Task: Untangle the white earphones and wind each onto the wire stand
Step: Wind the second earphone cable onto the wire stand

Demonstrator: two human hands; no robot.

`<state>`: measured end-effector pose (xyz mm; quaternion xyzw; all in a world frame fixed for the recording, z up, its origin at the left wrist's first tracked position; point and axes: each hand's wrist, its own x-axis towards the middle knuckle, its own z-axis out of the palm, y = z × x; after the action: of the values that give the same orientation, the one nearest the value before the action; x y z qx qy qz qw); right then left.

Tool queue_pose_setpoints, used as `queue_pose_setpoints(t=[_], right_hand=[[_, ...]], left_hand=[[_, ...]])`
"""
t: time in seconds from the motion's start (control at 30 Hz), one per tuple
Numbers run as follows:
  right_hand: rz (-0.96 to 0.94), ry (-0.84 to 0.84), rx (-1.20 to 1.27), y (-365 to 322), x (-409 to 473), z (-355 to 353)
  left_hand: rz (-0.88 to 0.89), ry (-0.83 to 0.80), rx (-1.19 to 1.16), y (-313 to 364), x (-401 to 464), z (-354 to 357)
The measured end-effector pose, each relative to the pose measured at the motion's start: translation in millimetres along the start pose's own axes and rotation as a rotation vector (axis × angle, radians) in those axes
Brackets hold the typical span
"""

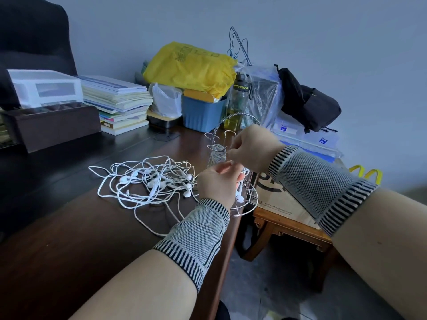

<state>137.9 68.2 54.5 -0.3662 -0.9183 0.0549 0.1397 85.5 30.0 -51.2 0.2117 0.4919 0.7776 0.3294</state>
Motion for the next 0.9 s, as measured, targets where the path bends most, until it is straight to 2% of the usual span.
queue_pose_setpoints(t=[0.2,0.27,0.37,0.43,0.53,0.8,0.9], right_hand=[[-0.332,0.15,-0.481,4.1,-21.3,12.6],[-0.446,0.341,-0.489,13.3,-27.6,23.8],[-0.454,0.598,-0.379,31.7,-35.0,42.7],[-0.405,0.662,-0.236,41.2,-40.2,56.4],[-0.244,0.7,0.083,50.0,-49.1,69.5],[0.151,0.504,0.53,49.8,-56.0,62.1],[0.321,0.452,0.877,47.6,-56.5,60.7]], left_hand=[[0.041,0.044,0.089,-3.5,4.9,0.4],[0.028,0.025,0.079,-5.2,5.3,0.5],[0.007,-0.029,-0.009,-4.2,2.1,2.9],[0.015,-0.047,-0.015,-2.0,-1.3,4.0],[0.065,-0.042,0.096,-2.7,-1.3,1.1],[0.069,-0.011,0.161,-1.3,-4.3,0.3],[0.074,-0.016,0.148,-1.9,-4.4,-0.2]])
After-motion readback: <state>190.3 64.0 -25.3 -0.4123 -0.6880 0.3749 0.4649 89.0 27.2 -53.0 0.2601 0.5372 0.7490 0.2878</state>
